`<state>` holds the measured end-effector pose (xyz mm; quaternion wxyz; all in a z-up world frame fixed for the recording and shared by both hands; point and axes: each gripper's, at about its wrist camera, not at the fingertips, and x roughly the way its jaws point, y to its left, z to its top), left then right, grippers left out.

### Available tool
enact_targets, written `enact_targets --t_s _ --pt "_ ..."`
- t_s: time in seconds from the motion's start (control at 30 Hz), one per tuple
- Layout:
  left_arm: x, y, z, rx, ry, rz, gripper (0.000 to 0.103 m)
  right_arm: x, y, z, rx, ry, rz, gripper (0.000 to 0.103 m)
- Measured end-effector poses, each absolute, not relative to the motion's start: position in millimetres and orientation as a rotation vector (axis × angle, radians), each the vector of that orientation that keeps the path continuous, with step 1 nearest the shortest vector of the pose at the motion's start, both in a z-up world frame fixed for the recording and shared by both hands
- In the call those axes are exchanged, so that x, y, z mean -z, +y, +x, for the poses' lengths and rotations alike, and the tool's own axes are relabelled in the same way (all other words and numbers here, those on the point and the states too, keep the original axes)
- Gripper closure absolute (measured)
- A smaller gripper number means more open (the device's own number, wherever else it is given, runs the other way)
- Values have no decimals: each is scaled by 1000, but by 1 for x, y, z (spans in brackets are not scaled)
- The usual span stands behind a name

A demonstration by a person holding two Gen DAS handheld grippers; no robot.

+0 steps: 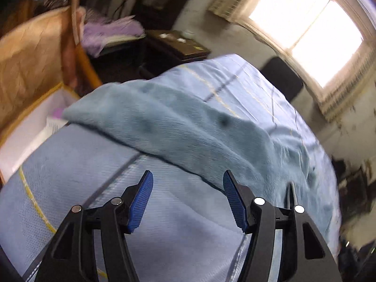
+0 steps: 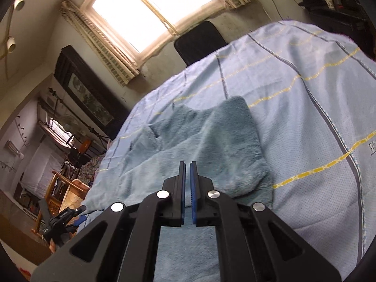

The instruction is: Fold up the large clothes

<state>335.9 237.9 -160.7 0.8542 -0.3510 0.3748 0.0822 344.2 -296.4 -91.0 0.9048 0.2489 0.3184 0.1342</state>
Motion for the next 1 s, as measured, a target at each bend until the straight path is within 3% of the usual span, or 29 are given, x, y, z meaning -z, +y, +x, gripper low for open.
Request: enact_targets --t_s 0.3,0.57,1.0 --pt "166 274 340 -219 707 -851 44 89 -301 336 -283 654 537 98" --pt "178 253 365 -118 782 -908 43 100 -304 341 -270 690 560 97" --pt "173 268 360 -239 640 -961 43 108 -306 347 -259 719 574 97"
